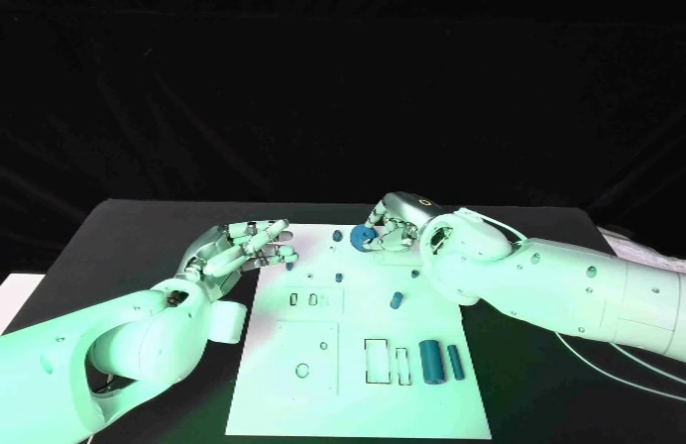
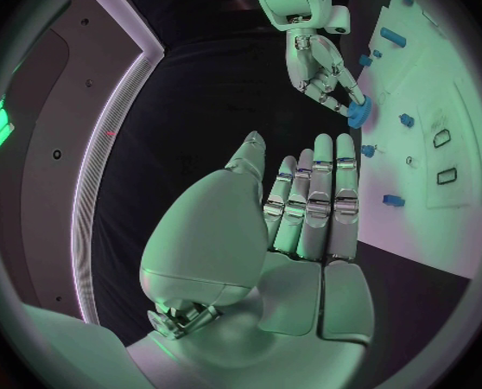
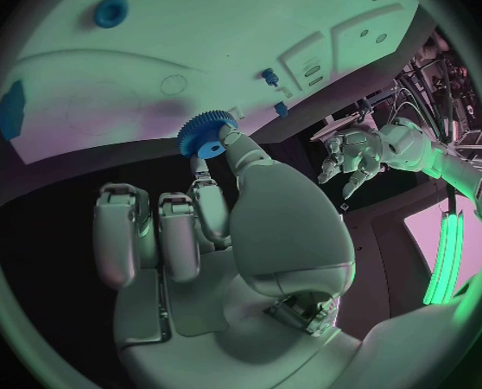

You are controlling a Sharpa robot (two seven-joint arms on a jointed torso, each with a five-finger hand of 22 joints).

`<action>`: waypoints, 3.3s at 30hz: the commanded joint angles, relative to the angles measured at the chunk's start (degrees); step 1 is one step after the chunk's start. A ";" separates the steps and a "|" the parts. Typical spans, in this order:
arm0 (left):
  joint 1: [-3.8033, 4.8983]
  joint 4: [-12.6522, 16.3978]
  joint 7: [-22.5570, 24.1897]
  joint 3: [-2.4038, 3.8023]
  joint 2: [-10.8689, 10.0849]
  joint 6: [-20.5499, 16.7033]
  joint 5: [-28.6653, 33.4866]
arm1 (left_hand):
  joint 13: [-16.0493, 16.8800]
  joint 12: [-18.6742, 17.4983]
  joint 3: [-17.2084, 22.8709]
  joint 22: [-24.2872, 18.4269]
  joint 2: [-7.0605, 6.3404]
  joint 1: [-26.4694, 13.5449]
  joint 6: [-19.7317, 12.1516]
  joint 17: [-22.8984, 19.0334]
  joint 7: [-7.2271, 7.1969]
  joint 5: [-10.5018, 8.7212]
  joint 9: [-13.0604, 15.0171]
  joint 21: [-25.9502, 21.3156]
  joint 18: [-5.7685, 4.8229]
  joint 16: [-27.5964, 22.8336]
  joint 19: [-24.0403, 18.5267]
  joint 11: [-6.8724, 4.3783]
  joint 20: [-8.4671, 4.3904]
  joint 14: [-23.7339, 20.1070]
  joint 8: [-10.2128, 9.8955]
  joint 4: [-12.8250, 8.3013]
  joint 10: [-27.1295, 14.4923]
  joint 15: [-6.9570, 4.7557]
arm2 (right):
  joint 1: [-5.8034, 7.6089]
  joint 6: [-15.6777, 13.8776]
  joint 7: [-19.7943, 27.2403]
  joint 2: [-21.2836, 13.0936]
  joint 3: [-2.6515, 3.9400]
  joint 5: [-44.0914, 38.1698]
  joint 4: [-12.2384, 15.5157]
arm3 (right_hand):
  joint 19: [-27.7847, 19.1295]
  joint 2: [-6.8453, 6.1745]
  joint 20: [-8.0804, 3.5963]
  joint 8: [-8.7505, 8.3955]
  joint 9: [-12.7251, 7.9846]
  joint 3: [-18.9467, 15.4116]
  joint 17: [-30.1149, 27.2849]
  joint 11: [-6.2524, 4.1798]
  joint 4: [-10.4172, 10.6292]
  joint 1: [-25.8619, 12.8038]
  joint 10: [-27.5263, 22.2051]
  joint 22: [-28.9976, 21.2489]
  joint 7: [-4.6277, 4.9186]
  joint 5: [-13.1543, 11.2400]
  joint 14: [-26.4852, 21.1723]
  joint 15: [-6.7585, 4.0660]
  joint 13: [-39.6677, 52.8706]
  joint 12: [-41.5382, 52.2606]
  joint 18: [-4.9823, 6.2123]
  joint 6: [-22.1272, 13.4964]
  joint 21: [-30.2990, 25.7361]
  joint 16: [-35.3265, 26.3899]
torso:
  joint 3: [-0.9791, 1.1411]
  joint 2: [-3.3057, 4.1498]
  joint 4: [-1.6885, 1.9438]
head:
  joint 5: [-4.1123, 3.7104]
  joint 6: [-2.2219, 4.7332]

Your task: Assemble the parts on the task board

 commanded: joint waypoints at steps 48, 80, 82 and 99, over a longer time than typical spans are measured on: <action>0.07 0.02 0.16 0.05 0.43 1.19 0.06 | -0.04 -0.38 0.13 -0.10 0.48 0.51 -0.10 0.17 0.38 -0.33 -0.01 -0.37 0.58 -0.50 -0.40 0.21 0.04 -0.19 -0.30 -0.72 -0.05 0.00 | -1.29 0.23 1.45 9.57 -1.17 -1.21 -6.91 | -0.15 -3.16 1.32 -2.73 -0.77 -5.76 10.48 1.78 4.47 -5.64 -3.29 0.55 1.97 -3.01 4.99 1.25 -4.21 -5.32 -0.41 -6.39 0.07 0.26 | 0.02 0.01 -0.05 | 0.87 -0.31; 0.07 0.06 -0.03 0.05 0.40 1.14 0.06 | -0.05 -0.41 0.15 -0.11 0.49 0.54 -0.11 0.20 0.39 -0.34 -0.02 -0.38 0.58 -0.53 -0.41 0.22 0.04 -0.20 -0.32 -0.78 -0.07 0.00 | -1.34 2.46 2.25 10.33 -1.17 1.03 -8.84 | 0.00 -1.13 1.35 -2.77 -0.59 -8.91 10.77 1.77 6.76 -4.55 -2.51 0.88 1.97 0.11 5.06 1.25 -2.65 -4.11 -0.47 -6.31 0.22 0.39 | 0.03 0.01 -0.06 | 0.89 -0.43; 0.07 0.05 -0.02 0.05 0.42 1.14 0.06 | -0.05 -0.41 0.15 -0.11 0.49 0.54 -0.11 0.20 0.39 -0.34 -0.02 -0.38 0.58 -0.53 -0.41 0.22 0.04 -0.20 -0.32 -0.78 -0.07 0.00 | -1.34 2.22 2.38 10.32 -1.17 1.00 -8.83 | 0.00 -1.11 1.35 -2.77 -0.59 -8.91 10.77 1.78 6.75 -4.49 -2.50 0.88 1.97 0.12 5.06 1.26 -2.63 -4.09 -0.47 -6.32 0.22 0.39 | 0.04 0.02 -0.07 | 0.93 -0.44; 0.06 -0.15 0.23 0.05 0.29 1.16 0.06 | -0.05 -0.45 0.20 -0.12 0.54 0.59 -0.12 0.25 0.39 -0.33 -0.02 -0.40 0.58 -0.59 -0.41 0.22 0.04 -0.21 -0.35 -0.89 -0.09 0.01 | -0.61 -5.73 15.23 -1.34 -0.20 7.90 0.82 | 0.30 -0.48 1.23 -2.46 -0.45 -9.25 10.88 1.50 5.22 -0.74 -1.71 1.44 1.72 1.45 5.08 1.07 -1.52 -3.17 -0.57 -5.41 0.49 0.43 | 0.00 -0.13 -0.48 | 0.81 0.00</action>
